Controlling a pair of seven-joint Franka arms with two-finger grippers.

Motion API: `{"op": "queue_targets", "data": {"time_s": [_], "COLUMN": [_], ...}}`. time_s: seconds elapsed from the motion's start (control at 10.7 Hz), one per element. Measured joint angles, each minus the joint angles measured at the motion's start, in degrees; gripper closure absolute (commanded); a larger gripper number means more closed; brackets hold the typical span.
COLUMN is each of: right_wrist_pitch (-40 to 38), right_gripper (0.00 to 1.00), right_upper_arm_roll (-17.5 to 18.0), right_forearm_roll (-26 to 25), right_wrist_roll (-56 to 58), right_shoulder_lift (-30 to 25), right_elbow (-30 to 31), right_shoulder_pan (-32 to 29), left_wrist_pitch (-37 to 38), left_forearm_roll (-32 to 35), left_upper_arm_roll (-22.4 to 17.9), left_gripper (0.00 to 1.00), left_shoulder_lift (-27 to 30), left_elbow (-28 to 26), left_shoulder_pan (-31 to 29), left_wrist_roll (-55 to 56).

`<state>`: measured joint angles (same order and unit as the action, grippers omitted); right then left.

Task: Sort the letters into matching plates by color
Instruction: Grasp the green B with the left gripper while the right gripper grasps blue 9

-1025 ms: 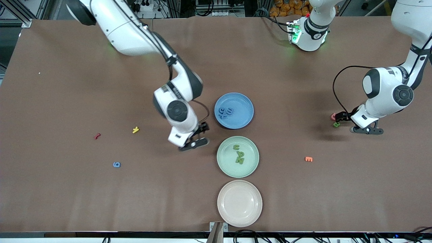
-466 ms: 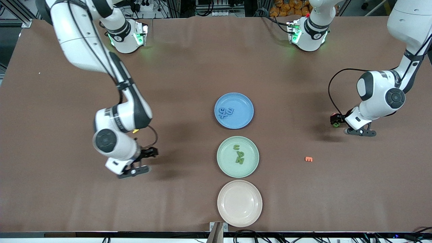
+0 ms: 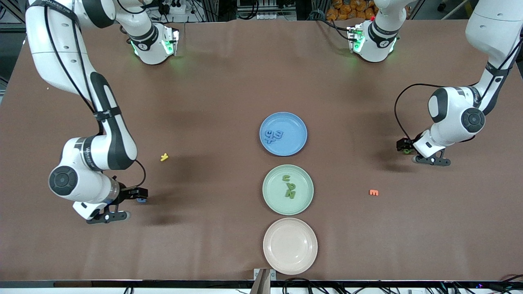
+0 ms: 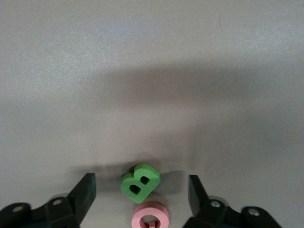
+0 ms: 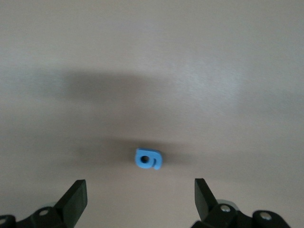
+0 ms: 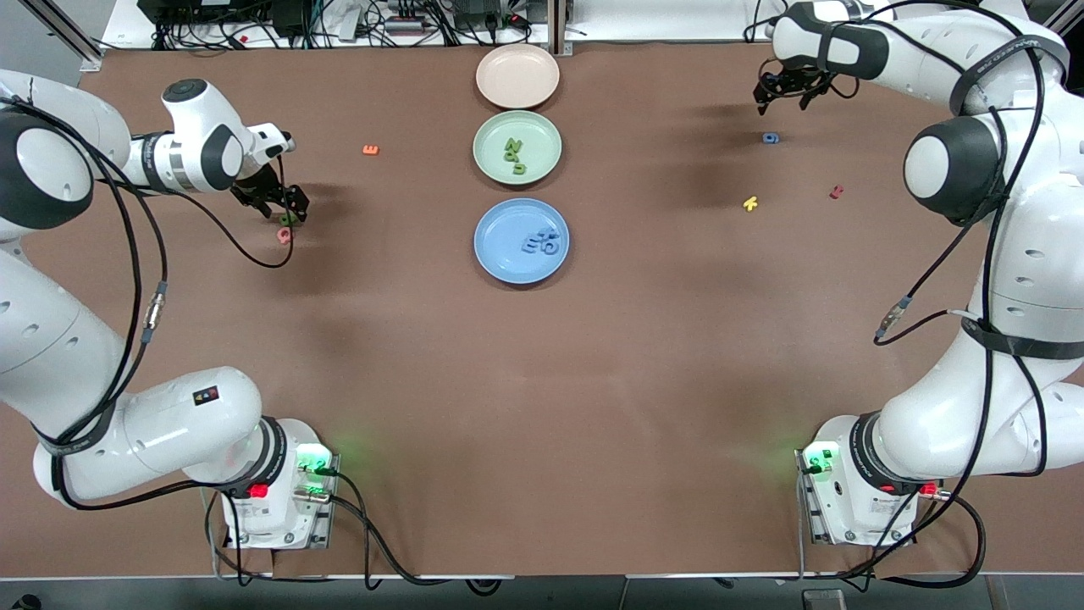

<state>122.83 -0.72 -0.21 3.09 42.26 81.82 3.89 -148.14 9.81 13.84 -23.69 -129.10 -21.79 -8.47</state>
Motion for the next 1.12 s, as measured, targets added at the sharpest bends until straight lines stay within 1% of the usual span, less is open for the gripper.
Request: {"op": "queue_targets", "data": {"time_s": [0.19,0.56,0.65,0.75,0.93,1.03,1.12], "right_wrist_pitch": [0.0,1.1,2.7,4.3,6.5,7.7,8.2], "right_gripper": [0.00,0.00,0.00,0.00,0.00,0.00,0.00], "right_upper_arm_roll": [0.0,0.0,0.0,0.0,0.2,0.4,0.6], "right_forearm_roll": [0.0,0.0,0.0,0.0,0.6,1.0,1.2], "right_wrist_roll": [-0.3,-1.4,-1.8,-2.0,-2.3,-2.4,-2.4], "right_shoulder_lift": [0.1,0.6,0.7,1.1,2.0,2.5,2.9], "right_elbow": [0.4,1.1,1.8,2.3,2.8,2.9,2.9], "right_shoulder_pan": [-1.2,-1.5,-1.7,-1.9,-1.9,-1.9,-1.8], "left_wrist_pitch": [0.0,0.0,0.0,0.0,0.0,0.0,0.0], "left_forearm_roll": [0.0,0.6,0.6,0.7,0.8,1.0,1.1], "left_upper_arm_roll": [0.0,-0.1,-0.1,-0.1,-0.1,-0.2,-0.3], "left_gripper": [0.27,0.32,0.37,0.43,0.60,0.72,0.81], "left_shoulder_lift": [-0.1,-0.4,-0.5,-0.5,-0.5,-0.4,-0.3], "left_elbow": [0.0,0.0,0.0,0.0,0.0,0.1,0.1], "left_shoulder_pan": [0.0,-0.1,-0.2,-0.2,-0.2,-0.2,-0.3], "left_wrist_roll": [0.0,0.0,0.0,0.0,0.0,0.0,0.0]}}
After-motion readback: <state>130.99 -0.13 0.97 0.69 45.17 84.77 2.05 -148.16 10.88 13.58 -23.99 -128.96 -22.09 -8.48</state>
